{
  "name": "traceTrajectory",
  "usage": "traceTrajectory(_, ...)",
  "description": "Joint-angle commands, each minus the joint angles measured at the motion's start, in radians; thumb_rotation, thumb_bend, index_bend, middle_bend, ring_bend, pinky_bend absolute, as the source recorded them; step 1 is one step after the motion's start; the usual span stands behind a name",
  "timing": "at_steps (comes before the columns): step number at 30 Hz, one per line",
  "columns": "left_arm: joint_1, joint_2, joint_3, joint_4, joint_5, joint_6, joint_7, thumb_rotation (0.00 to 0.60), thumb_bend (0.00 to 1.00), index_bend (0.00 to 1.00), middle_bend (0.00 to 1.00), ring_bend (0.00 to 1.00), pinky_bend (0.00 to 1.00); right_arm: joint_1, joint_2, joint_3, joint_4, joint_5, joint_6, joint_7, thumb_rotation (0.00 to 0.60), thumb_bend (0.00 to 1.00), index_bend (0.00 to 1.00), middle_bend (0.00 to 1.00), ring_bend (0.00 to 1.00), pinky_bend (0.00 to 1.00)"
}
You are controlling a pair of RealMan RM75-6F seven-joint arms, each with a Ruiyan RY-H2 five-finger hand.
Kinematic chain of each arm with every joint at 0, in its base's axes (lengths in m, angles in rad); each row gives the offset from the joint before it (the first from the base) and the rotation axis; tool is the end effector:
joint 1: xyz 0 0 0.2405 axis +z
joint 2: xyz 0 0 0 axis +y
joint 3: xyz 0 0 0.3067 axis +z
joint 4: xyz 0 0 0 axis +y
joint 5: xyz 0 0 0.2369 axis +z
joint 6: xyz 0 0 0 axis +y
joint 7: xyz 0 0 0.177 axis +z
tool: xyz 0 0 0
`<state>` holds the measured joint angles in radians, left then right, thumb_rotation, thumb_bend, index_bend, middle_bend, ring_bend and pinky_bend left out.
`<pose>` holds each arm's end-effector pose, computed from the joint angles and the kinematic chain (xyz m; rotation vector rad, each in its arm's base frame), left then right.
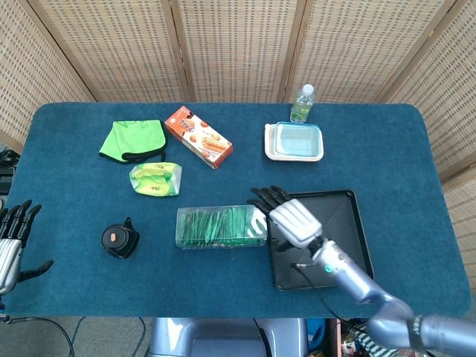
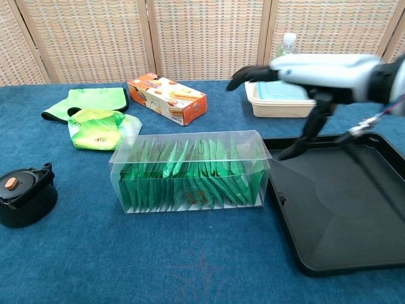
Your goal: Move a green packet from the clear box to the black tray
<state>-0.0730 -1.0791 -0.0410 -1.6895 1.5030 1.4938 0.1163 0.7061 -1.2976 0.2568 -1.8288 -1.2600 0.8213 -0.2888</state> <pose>-0.3547 0.2126 0.1629 -1.4110 -0.8493 -0.8418 -0.1141 -0.3729 0.0078 2.0791 -0.9329 1.0685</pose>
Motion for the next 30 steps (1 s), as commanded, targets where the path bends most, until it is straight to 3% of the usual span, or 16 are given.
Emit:
traceTrajectory(1, -0.001, 0.003, -0.003, -0.002, -0.012, -0.006, -0.002, 0.600, 0.13, 0.00, 0.00, 0.00, 0.00, 0.069, -0.067, 0.014, 0.029, 0.095, -0.043, -0.076, 0.600, 0.03, 0.16, 0.00, 0.00, 0.00)
traceTrajectory(19, -0.010, 0.012, -0.010, 0.000, -0.044, -0.027, -0.021, 0.600, 0.13, 0.00, 0.00, 0.00, 0.00, 0.264, -0.180, -0.012, 0.053, 0.391, 0.024, -0.317, 0.600, 0.13, 0.18, 0.00, 0.00, 0.00)
traceTrajectory(30, -0.011, 0.020, -0.010, 0.000, -0.046, -0.028, -0.039, 0.600, 0.13, 0.00, 0.00, 0.00, 0.00, 0.320, -0.213, -0.032, 0.079, 0.480, 0.063, -0.350, 0.600, 0.17, 0.18, 0.00, 0.00, 0.00)
